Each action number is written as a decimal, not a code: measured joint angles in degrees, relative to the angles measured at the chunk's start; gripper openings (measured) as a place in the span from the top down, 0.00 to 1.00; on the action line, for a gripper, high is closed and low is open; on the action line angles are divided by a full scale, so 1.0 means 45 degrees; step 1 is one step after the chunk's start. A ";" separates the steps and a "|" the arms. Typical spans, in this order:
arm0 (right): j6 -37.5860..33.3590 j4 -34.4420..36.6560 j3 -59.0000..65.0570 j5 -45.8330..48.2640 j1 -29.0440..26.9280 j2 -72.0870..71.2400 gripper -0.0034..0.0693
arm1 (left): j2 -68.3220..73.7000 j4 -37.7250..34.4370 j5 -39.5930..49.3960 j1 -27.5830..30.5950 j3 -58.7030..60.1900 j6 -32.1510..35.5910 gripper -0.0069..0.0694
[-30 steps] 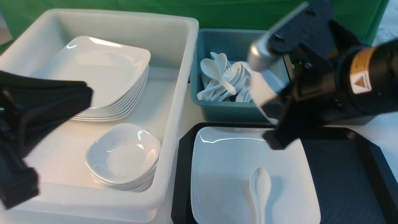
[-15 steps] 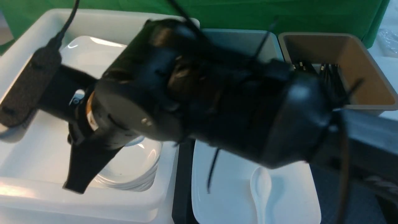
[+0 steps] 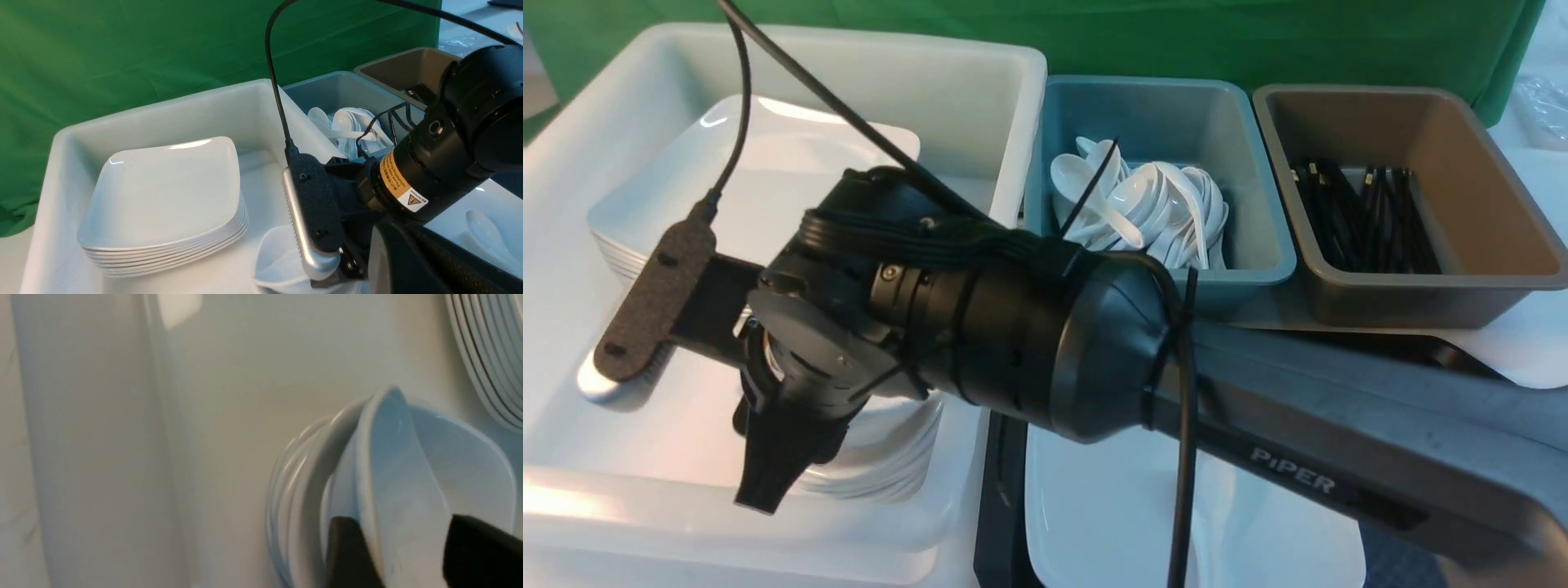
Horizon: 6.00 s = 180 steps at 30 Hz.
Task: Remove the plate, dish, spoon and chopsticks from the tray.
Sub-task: Use the right arm to put the small plate into the large storage box on the left, then use the left arm to grab a soup spoon from the plate, then use the left arm to put the soup spoon into the small storage box in the middle, then use the left arm to grab a plate from the dinner plate
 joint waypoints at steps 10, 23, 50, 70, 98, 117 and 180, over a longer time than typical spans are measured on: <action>0.0290 -0.0288 -0.0876 0.4798 0.0009 -0.2142 0.31 | 0.1012 -0.1253 -0.0652 0.0000 0.0514 0.0799 0.88; 0.3478 -0.0475 0.6835 0.4798 -0.2632 -0.9468 0.71 | 0.4057 -0.3480 -0.0379 0.0000 0.0590 0.1708 0.88; 0.6008 -0.1620 1.3275 0.4521 -0.3771 -2.0094 0.68 | 1.9703 -0.1521 -0.1493 -0.8517 -0.5574 -0.3914 0.79; 0.4126 -0.1620 1.3280 0.4753 -0.3771 -2.0135 0.65 | 2.3068 -0.0055 -0.1516 -0.7423 -0.7316 -0.5464 0.42; 0.4568 -0.1495 1.3280 0.4113 -0.3771 -2.0135 0.64 | 2.3552 0.2416 -0.6018 -0.3545 -1.3495 -0.1745 0.64; 0.4583 -0.1134 1.3280 0.3821 -0.3771 -2.0135 0.64 | 2.1142 0.0737 -0.0375 -0.3704 -1.3654 0.0899 0.43; 0.4593 -0.0648 1.3916 0.3644 -0.3771 -2.0135 0.63 | 1.9102 0.3329 -0.5963 -0.7612 -0.0303 0.7535 0.51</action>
